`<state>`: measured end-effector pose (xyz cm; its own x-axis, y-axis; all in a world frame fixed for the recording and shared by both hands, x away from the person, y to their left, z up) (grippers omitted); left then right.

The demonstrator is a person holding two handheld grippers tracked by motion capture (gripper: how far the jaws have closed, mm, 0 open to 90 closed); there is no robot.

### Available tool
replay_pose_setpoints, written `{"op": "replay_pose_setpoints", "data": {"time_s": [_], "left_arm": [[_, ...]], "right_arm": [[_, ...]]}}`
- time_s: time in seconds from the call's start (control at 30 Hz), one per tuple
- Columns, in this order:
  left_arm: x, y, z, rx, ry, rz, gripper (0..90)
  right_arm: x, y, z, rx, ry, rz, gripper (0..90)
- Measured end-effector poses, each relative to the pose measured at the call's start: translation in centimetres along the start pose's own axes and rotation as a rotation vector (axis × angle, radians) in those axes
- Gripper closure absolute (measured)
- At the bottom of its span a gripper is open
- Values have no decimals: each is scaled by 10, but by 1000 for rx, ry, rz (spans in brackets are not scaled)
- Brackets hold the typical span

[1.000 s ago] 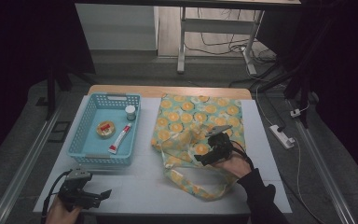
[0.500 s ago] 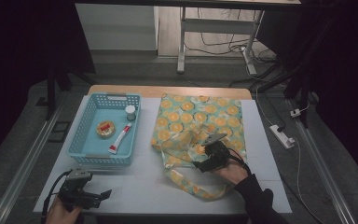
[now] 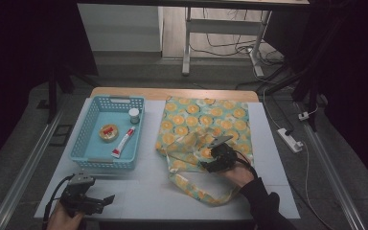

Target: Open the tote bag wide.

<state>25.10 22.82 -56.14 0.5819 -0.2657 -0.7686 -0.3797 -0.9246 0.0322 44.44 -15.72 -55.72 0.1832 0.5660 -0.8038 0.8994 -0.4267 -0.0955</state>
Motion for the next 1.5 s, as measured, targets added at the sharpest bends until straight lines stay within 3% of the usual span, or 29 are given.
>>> {"op": "replay_pose_setpoints", "data": {"time_s": [0.13,0.2,0.37,0.57,0.7,0.77,0.9,1.0,1.17,1.3,1.5], "left_arm": [[0,0,0,-1,-1,1,0],[0,0,0,-1,-1,1,0],[0,0,0,0,0,0,0],[0,0,0,3,-4,0,0],[0,0,0,3,-4,-1,0],[0,0,0,4,-5,-1,0],[1,0,0,4,-6,-1,0],[1,0,0,4,-6,-1,0],[1,0,0,4,-9,-3,0],[1,0,0,6,-9,-3,0],[1,0,0,3,-8,-3,0]], "right_arm": [[3,-6,2,-2,-7,-49,228],[4,-9,2,-13,-7,-58,248],[1,-9,1,-30,-14,-64,407],[-3,1,0,-7,-12,-47,645],[-3,5,-2,-10,-7,-41,711],[-2,7,-3,-7,-6,-41,695],[-2,13,-2,6,10,-17,522],[-2,12,1,7,13,-40,498],[-3,5,1,-10,8,-74,670],[-3,5,1,-10,4,-92,871],[-6,6,-3,-10,-7,-96,898]]}}
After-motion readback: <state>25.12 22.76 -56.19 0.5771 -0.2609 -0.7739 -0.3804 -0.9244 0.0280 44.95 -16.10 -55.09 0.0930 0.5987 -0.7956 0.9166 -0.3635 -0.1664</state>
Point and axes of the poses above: each handheld gripper's, and its own axes: x roughly forward along the jaws, z roughly out of its underside, y roughly to its right, the point moved 5 cm from there along x, roughly forward along the jaws, and after that the axes turned 12 degrees about -z, right-handed, at the moved point
